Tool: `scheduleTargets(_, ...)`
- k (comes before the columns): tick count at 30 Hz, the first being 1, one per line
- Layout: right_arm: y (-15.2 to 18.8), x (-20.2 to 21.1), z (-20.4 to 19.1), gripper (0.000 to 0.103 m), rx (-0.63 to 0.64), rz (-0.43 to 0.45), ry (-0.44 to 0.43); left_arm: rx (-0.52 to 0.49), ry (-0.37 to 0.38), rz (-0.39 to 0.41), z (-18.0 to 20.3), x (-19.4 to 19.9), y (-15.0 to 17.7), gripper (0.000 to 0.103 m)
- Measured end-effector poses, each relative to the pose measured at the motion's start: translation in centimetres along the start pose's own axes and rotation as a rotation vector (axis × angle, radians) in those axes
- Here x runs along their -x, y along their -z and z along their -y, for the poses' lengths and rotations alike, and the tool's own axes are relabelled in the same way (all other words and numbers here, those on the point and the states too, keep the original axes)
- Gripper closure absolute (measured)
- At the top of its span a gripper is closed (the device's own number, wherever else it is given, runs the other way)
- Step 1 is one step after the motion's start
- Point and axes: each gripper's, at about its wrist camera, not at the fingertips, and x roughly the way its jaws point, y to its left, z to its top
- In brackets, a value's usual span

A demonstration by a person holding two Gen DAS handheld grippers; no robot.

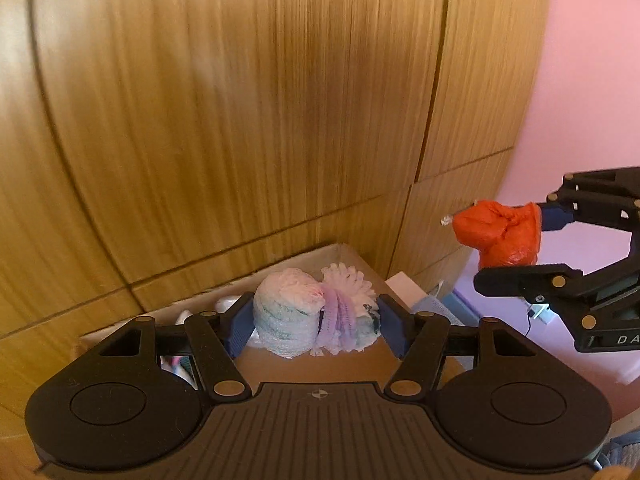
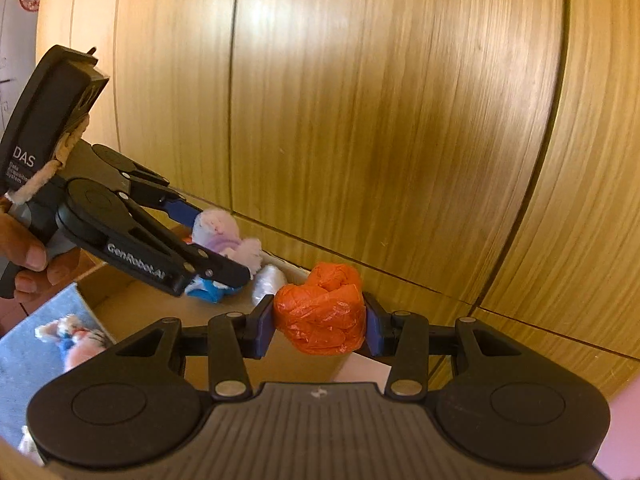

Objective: Organize objects
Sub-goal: 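Place both bundles into the tray and open both grippers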

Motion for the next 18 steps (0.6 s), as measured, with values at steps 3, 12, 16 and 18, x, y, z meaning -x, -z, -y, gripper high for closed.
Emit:
scheduleTargets(3, 0.2, -1.6, 0.3, 0.062, 0.004, -0.027, 0.000, -0.006, -0.001, -0.033, -0.1, -2.6, -0.4, 0.033)
scheduleTargets(12, 0.8, -4.1, 0.0, 0.062, 0.004, -0.061, -0.005, -0.017, 0.051, -0.090, -0.2, -9.7, -0.2, 0.033)
scheduleTargets(16, 1.0, -5.5, 0.1, 0.062, 0.007, -0.077, -0.009, -0.076, 0.037, -0.115, -0.6, -11.9, 0.3, 0.033)
scheduleTargets(18, 0.9, -6.2, 0.0, 0.062, 0.006, -0.085, -0.013, -0.136, 0.012, -0.137, -0.6, -12.6, 0.6, 0.033)
